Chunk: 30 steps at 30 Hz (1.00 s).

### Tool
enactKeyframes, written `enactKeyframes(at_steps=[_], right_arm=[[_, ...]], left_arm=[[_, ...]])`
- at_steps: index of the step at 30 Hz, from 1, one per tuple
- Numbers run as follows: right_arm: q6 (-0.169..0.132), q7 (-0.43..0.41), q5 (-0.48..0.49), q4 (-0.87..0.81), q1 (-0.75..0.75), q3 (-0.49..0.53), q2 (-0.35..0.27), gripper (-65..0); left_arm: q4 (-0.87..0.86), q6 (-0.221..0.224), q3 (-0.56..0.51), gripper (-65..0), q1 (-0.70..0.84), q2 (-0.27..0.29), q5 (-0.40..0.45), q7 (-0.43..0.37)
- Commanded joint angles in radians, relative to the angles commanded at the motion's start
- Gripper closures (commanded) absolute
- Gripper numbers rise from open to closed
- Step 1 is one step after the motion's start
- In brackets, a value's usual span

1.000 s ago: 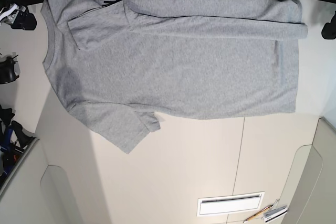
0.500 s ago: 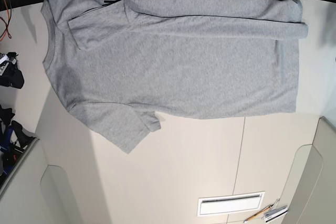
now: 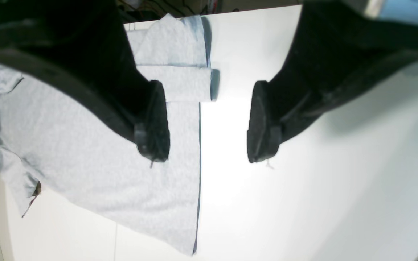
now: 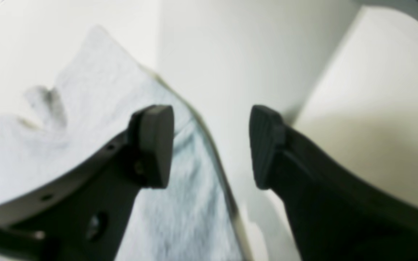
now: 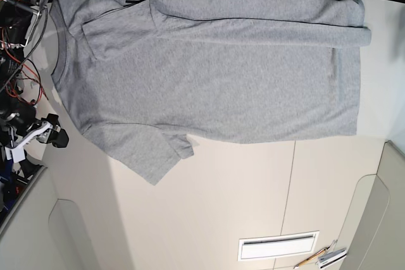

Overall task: Fold the T-shirt properly
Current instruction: 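Move both grippers to the shirt's opposite side edge and grasp it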

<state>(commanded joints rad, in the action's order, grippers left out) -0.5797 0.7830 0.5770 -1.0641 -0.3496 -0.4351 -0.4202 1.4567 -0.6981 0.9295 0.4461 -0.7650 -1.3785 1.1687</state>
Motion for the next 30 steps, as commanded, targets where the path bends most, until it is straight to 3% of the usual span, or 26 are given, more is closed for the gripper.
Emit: enactKeyframes(at_steps=[4,8,13,17,23,30], right_arm=[[0.0,-0.07,-0.084,0.124,-0.061,0.021,0.002,-33.2],[-0.001,-0.103,-0.117,0.208,-0.074,0.022,0.004,-33.2],[-0.009,-0.106,-0.129,0.262,-0.073,0.029,0.015,-33.2],[-0.021,-0.092,-0.128,0.263,-0.072,0.034,0.046,-33.2],[-0.027,-0.072,-0.124,0.263,-0.068,0.085,0.106,-33.2],[-0.027,-0.072,-0.121,0.262,-0.069,0.231,0.11,-33.2]], left_arm=[[0.0,0.0,0.0,-37.7,0.0,0.0,0.039,-0.046],[0.0,0.0,-0.023,-42.6,0.0,0.0,0.095,-0.108],[0.0,0.0,-0.16,-42.6,-0.013,0.0,0.244,-0.253],[-0.003,0.0,-0.267,-42.6,-0.121,0.0,0.329,-0.261],[-0.066,0.0,-0.328,-42.6,-0.258,0.001,0.351,-0.261],[-0.195,0.0,-0.331,-42.6,-0.331,0.001,0.351,-0.283]])
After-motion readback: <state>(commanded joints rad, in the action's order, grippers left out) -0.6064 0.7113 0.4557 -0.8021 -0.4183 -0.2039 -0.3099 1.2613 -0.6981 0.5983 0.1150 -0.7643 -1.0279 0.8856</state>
